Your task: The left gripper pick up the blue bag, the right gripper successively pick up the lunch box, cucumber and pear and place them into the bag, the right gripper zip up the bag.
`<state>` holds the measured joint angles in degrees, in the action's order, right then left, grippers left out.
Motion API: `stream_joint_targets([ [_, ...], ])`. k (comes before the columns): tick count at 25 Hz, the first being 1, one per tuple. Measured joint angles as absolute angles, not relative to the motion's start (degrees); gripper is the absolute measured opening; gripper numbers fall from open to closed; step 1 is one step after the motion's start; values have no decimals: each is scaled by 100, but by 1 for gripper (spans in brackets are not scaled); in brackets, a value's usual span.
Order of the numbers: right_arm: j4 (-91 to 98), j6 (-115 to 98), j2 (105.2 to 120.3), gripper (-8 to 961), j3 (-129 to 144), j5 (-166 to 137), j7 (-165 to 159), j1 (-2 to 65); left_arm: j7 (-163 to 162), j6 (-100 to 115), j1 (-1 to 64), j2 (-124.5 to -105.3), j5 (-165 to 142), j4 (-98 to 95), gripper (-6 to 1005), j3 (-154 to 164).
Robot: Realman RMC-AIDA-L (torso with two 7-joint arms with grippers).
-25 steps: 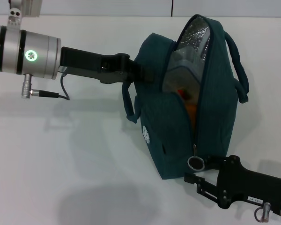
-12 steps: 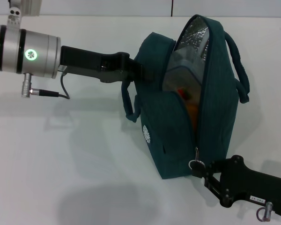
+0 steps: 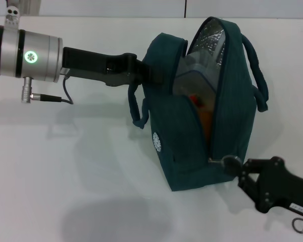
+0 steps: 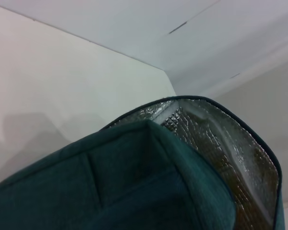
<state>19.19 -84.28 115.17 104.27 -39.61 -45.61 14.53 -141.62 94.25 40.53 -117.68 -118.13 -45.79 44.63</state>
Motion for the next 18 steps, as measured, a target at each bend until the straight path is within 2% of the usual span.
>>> stream_joint_targets([
  [10, 1989, -9087, 11540, 9, 10237, -3929, -4555, 1701, -13691, 9417, 4005, -11792, -11747, -4580, 42, 4464],
  [18, 2020, -9068, 11555, 9, 10246, -3928, -4553, 1783, -12891, 9405, 3634, -11765, -10888, -4592, 52, 4446],
])
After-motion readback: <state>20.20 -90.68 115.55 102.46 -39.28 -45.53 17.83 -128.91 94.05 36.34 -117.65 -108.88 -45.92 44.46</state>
